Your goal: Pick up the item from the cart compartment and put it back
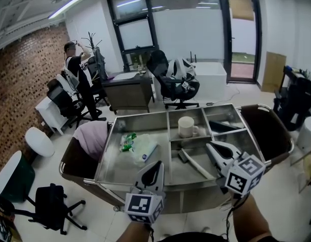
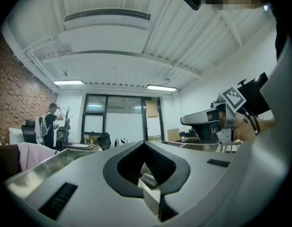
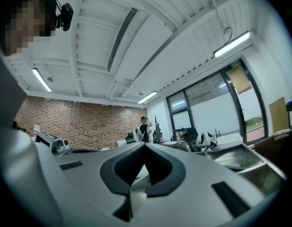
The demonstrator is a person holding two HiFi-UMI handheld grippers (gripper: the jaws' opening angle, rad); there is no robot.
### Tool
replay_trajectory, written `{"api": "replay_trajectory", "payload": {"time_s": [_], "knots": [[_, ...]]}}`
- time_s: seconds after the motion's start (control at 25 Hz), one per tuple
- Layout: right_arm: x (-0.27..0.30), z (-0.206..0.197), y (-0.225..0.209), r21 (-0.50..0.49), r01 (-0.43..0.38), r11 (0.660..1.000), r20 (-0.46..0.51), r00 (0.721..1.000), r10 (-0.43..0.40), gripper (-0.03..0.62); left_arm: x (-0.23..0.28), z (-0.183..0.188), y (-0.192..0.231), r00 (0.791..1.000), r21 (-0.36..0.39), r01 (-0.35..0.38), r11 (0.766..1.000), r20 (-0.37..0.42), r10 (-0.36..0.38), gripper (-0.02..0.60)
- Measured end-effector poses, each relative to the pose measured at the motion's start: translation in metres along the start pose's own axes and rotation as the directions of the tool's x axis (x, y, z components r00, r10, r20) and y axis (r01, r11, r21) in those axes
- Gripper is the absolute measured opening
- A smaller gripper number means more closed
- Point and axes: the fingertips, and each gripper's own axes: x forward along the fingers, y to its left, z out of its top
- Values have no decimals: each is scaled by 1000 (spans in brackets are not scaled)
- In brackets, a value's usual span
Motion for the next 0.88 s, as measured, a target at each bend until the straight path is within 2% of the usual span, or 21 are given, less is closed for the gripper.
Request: {"api": "replay_trajectory", "payload": {"time_s": [0.48,0.88], "knots": [[-42,-23,-13,32,77,997,24,997,-78,14,1,-2,-2,1000,-1,4,1000,-6,-4,0],[-39,-28,-10,19,76,997,13,997,-77,14,1,-1,-3,1000,3,7,1000,-8,-7,0]]}}
